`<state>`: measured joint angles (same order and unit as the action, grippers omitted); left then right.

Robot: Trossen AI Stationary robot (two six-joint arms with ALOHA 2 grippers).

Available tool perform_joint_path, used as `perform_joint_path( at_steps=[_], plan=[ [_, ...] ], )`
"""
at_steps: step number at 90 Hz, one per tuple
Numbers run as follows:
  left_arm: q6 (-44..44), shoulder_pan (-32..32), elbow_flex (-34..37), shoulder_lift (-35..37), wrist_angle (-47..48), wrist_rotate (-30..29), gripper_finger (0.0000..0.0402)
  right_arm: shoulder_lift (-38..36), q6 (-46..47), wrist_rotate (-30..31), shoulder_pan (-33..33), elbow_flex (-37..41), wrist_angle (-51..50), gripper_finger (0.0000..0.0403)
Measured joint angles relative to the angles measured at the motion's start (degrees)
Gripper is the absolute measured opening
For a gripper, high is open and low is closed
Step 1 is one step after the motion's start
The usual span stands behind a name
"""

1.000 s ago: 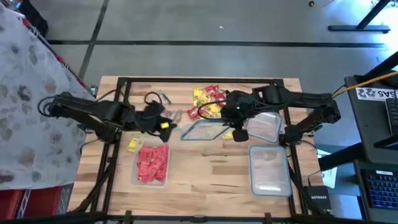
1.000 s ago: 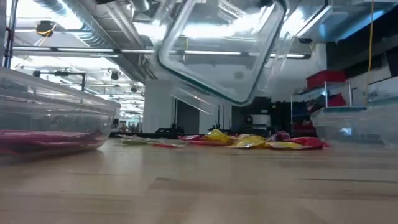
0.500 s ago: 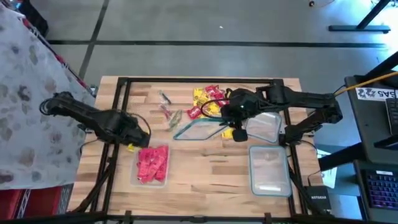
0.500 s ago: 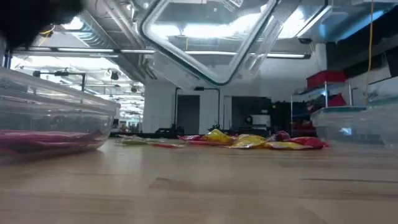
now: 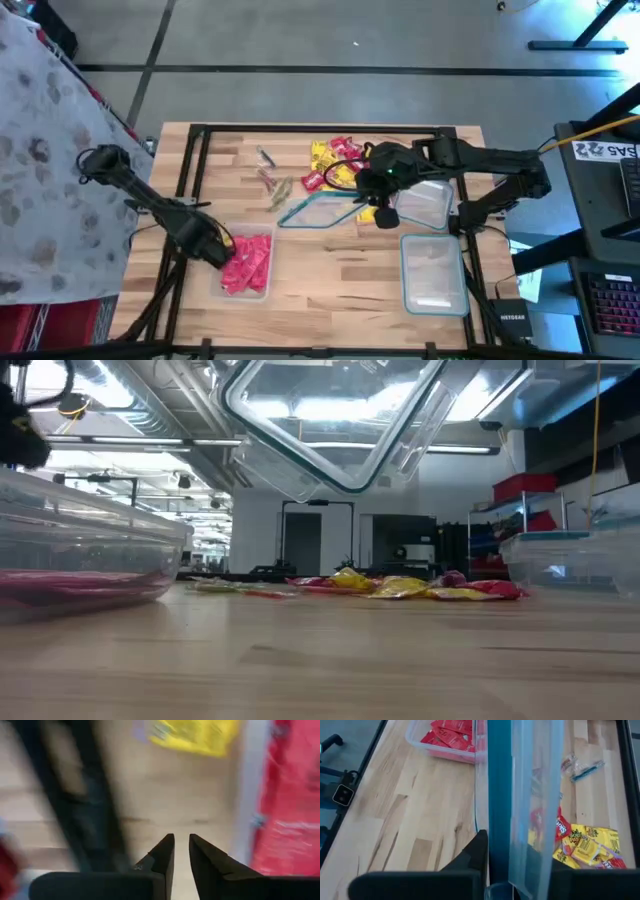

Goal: Sort candy
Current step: Close the rectangular transparent bin

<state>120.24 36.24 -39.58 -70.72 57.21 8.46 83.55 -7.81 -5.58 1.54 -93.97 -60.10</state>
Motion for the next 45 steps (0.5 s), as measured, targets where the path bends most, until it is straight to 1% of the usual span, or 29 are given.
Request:
perform_joint_path(
  at_steps=[9,14,18,29,37,45],
  plan=[
    [4.13,1.67,3.20,-1.44,-11.19,-1.26,0.0030,0.02,0.00,0.02,0.00,0.00,-0.06,0.0027],
    [6.45,2.25,3.71,-2.41,-15.27,-4.06,0.0027,0.02,0.00,0.09,0.00,0.00,-0.04,0.0027],
    [8.34,2.42,3.72,-3.25,-18.02,-7.44,0.0024,0.02,-0.01,0.53,0.00,0.00,-0.06,0.0027],
    [8.62,0.33,3.73,-5.16,-28.79,-18.86,0.0020,0.02,0.00,1.09,0.00,0.00,-0.05,0.0027],
    [7.80,-2.01,3.73,-7.31,-37.05,-30.17,0.0019,0.02,0.01,1.83,0.00,0.00,-0.04,0.0028],
    [5.45,-4.80,3.73,-9.65,-45.51,-41.59,0.0019,0.02,-0.02,4.55,0.00,0.00,-0.22,0.0028]
  ],
)
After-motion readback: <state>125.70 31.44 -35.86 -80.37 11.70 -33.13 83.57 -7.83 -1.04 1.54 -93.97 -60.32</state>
